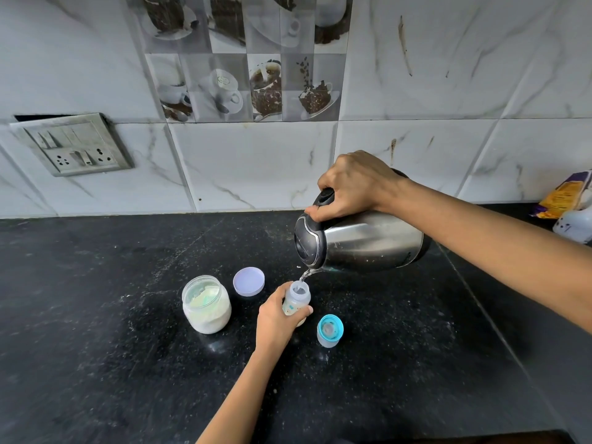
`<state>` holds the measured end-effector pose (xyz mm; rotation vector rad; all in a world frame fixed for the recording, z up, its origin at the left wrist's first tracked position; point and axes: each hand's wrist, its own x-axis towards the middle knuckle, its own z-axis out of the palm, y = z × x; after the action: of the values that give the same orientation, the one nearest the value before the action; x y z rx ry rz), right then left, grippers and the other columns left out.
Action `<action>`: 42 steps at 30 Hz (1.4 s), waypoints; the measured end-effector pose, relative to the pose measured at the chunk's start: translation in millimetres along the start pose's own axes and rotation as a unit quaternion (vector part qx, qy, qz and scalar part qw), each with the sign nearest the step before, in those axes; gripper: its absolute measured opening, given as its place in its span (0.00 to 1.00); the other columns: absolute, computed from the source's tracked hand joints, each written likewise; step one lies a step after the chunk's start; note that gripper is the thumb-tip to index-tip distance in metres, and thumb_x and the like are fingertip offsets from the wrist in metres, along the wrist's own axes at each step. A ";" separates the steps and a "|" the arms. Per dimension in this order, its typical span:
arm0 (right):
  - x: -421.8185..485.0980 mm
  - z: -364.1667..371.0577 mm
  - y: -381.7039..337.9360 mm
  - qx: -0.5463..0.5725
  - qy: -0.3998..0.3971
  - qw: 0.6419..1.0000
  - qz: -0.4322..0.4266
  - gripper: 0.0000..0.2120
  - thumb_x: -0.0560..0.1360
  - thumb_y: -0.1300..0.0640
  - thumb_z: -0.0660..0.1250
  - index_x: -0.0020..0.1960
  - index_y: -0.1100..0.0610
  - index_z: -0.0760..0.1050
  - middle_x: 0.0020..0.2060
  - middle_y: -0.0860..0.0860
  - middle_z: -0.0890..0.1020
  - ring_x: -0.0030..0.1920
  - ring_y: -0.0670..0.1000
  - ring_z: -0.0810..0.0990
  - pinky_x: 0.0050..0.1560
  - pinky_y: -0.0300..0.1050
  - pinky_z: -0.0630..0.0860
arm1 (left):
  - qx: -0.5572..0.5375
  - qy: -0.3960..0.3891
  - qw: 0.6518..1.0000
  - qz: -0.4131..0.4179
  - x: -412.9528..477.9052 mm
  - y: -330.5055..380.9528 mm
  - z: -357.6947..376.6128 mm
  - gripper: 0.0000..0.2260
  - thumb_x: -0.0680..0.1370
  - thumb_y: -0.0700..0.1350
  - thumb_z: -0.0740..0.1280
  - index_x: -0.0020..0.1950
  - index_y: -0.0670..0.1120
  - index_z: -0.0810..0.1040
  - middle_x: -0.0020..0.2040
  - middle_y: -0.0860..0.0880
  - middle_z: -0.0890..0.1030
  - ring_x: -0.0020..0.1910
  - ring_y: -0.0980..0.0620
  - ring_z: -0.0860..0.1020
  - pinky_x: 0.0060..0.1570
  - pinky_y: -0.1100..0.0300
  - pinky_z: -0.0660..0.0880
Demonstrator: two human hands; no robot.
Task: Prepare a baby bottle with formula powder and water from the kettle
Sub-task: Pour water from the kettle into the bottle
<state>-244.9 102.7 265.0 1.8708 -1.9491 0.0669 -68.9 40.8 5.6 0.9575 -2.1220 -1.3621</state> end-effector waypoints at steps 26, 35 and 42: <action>6.5 -2.8 3.8 -0.007 0.005 1.000 -0.022 0.28 0.66 0.31 0.56 0.23 0.55 0.65 0.18 0.43 0.61 0.23 0.40 0.58 0.28 0.35 0.52 | -0.002 0.003 1.000 -0.005 1.6 -3.1 1.1 0.26 0.66 0.52 0.77 0.62 0.57 0.75 0.54 0.62 0.80 0.53 0.64 0.76 0.55 0.64 0.73; 8.0 -5.1 -0.4 -0.014 0.012 0.999 -0.037 0.28 0.67 0.34 0.62 0.22 0.53 0.58 0.18 0.44 0.60 0.22 0.41 0.58 0.27 0.35 0.52 | -0.013 0.010 1.000 -0.010 -1.3 -3.0 0.7 0.25 0.65 0.51 0.77 0.60 0.58 0.76 0.50 0.65 0.80 0.51 0.68 0.76 0.53 0.65 0.73; 8.0 -3.4 -1.7 -0.007 -0.008 1.000 -0.030 0.28 0.68 0.35 0.66 0.24 0.56 0.65 0.19 0.44 0.61 0.23 0.42 0.58 0.27 0.36 0.54 | -0.009 0.010 1.000 -0.009 -1.8 -4.4 0.9 0.25 0.65 0.51 0.77 0.61 0.58 0.76 0.52 0.64 0.80 0.53 0.64 0.77 0.54 0.64 0.73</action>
<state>-242.2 96.2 270.3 1.9247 -1.8978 0.0220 -66.9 41.5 1.2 0.9818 -2.0872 -1.3723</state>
